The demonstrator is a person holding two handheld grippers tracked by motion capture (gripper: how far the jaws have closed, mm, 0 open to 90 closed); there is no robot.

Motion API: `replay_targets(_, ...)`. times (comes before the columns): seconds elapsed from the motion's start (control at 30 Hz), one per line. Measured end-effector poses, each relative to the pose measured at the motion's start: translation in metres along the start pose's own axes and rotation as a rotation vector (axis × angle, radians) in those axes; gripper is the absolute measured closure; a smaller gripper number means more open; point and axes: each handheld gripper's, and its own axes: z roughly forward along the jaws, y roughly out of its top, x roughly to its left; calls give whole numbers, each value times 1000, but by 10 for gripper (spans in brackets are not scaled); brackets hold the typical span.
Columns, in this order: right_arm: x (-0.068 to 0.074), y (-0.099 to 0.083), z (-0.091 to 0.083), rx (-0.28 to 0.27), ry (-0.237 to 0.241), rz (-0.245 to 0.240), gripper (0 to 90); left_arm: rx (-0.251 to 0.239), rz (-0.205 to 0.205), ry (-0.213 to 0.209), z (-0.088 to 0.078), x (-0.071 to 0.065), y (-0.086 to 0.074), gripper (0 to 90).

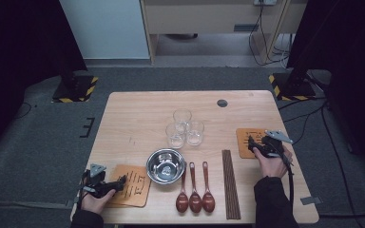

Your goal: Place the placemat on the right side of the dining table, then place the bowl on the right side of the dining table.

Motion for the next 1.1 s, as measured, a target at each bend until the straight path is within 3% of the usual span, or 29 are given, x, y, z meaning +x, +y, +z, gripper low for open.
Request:
replay_targets(0.13, 4, 4, -2, 3, 91, -26, 340, 0, 0, 0, 0, 0, 0, 13)
replay_targets(0.23, 10, 8, -4, -27, 129, -65, 333, 0, 0, 0, 0, 0, 0, 13)
replay_targets(0.4, 20, 15, -10, -53, 235, -61, 320, 0, 0, 0, 0, 0, 0, 13)
replay_targets(0.63, 34, 22, -17, -55, 295, -92, 329, 0, 0, 0, 0, 0, 0, 13)
replay_targets(0.77, 42, 25, -20, -64, 361, -75, 330, 0, 0, 0, 0, 0, 0, 13)
replay_targets(1.1, 62, 29, -26, -77, 417, -112, 329, 0, 0, 0, 0, 0, 0, 13)
